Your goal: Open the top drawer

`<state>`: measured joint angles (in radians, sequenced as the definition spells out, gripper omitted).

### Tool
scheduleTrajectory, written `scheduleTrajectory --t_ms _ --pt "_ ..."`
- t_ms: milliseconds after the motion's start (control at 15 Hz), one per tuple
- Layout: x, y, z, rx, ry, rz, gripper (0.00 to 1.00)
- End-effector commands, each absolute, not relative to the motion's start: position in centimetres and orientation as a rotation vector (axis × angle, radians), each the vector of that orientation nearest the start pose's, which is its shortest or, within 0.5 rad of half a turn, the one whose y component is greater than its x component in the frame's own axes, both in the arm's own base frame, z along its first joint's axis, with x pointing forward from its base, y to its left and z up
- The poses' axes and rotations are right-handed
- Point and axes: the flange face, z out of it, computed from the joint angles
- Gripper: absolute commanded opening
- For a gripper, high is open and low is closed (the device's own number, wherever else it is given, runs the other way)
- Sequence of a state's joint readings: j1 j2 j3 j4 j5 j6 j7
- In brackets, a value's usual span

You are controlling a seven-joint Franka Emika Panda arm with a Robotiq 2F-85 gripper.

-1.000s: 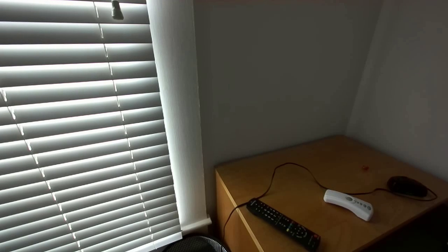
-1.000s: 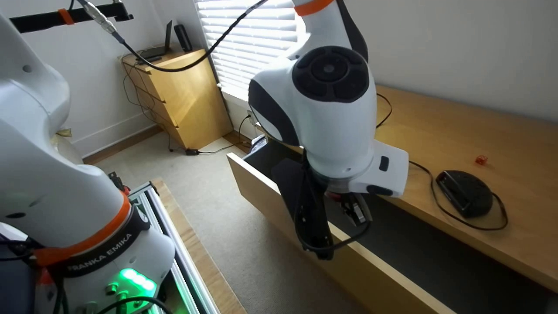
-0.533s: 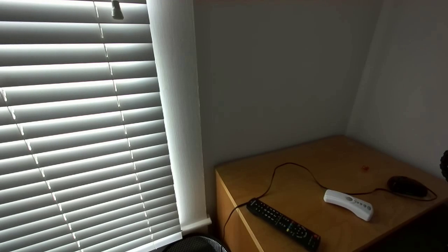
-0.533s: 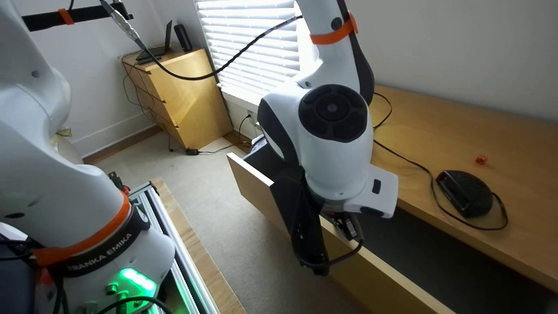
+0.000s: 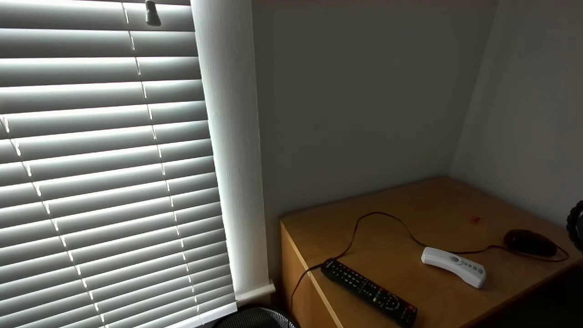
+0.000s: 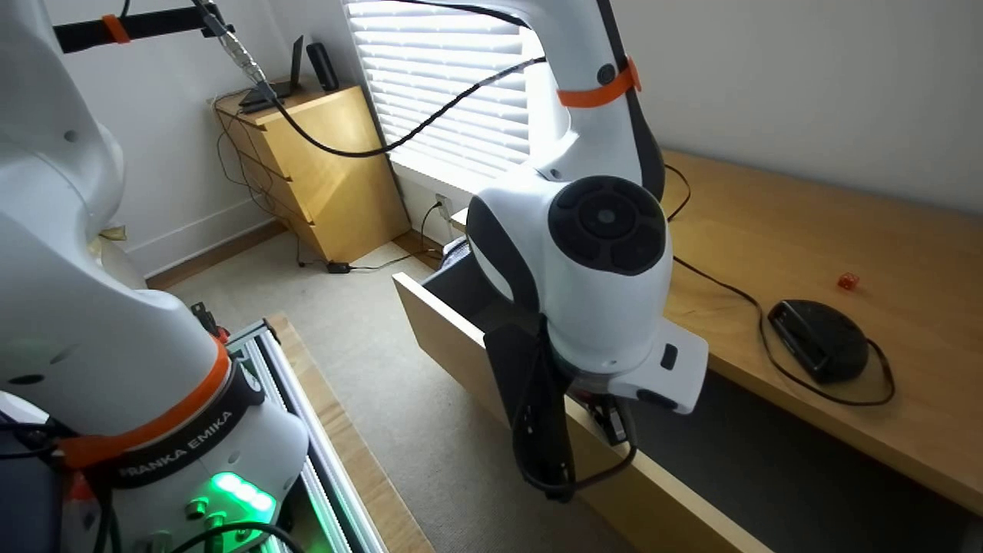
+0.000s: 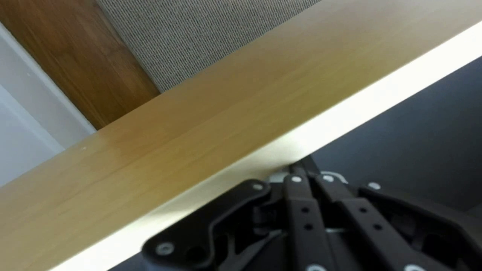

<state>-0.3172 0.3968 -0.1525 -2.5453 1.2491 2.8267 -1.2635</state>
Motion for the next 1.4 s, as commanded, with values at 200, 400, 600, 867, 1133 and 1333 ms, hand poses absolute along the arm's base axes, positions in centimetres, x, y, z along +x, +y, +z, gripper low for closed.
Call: scheduleTrajectory --t_ms 200,400,600,867,1133,1333 --pt "28.6 -23.8 9.9 -2.906 0.784 0.057 0.00" --pt "27.2 -24.3 9.8 -2.915 0.840 0.170 0.00" --pt "26.0 -24.7 9.3 -2.925 0.881 0.285 0.00" --pt "27.3 -25.7 11.2 -2.925 0.825 0.206 0.00" --pt "30.1 -26.0 15.0 -2.974 0.678 0.015 0.00" --pt "32.4 -24.5 18.0 -2.997 0.512 -0.087 0.26"
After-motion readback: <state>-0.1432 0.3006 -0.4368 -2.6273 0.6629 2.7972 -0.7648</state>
